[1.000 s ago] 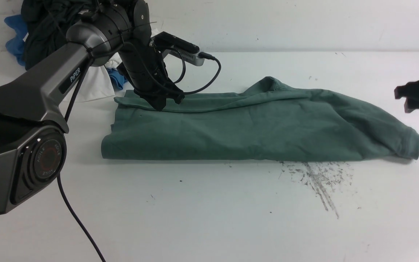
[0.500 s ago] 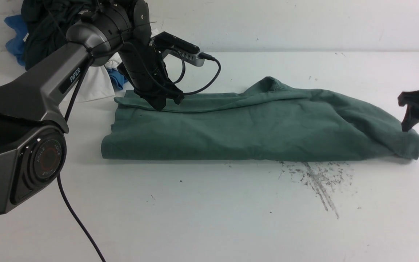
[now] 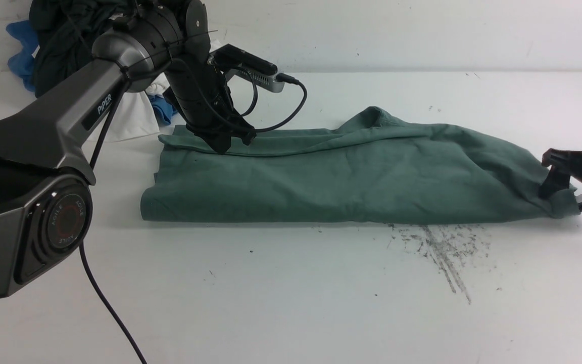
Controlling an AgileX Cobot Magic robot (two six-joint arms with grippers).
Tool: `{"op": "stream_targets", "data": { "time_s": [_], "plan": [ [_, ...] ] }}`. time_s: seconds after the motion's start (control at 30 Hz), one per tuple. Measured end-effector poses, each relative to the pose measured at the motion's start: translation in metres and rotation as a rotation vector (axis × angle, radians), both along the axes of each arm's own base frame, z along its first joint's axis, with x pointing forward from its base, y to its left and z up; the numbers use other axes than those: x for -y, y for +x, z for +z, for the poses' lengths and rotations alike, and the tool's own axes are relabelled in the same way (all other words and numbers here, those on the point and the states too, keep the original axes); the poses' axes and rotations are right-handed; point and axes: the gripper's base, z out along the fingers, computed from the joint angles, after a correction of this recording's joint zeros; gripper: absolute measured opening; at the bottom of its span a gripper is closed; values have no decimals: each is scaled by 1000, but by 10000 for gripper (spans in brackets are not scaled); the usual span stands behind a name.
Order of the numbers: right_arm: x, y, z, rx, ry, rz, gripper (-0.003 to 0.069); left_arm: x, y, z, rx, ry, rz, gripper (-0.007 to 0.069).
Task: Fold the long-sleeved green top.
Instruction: Use the right arm to clamp the right edge of the fabric, then use the right arm to drag the right edge of the fabric to the left and folds it over the left edge
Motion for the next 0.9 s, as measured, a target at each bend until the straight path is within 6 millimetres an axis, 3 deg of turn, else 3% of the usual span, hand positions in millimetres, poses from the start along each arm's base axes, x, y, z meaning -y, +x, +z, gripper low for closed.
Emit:
{"op": "stream_targets", "data": {
  "time_s": [0.17, 0.3, 0.4, 0.53, 0.63, 0.73, 0.77, 0.83, 0.9],
  "plan": [
    [0, 0, 0, 3, -5, 14, 466, 0, 0, 0, 0, 0, -1, -8],
    [-1, -1, -1, -4, -15, 57, 316, 0, 0, 0, 0, 1, -2, -8],
    [-2, -4, 4, -22, -23, 114, 98, -1, 0, 1, 5, 9, -6, -8],
    [3, -12, 30, -15, -116, 155, 59, -7, 0, 9, 22, 9, 2, -8],
    [18, -29, 91, 50, -325, 108, 59, -23, -3, 39, 80, 1, 28, -8],
    [23, -40, 136, 110, -442, 80, 59, -37, -9, 67, 136, -7, 52, -8],
    [19, -43, 155, 145, -468, 85, 59, -42, -12, 78, 159, -9, 60, -8],
    [11, -44, 170, 180, -475, 100, 59, -45, -14, 87, 175, -11, 66, -8],
    [-24, -41, 197, 269, -452, 184, 59, -50, -20, 103, 209, -15, 75, -8]
  ]
}}
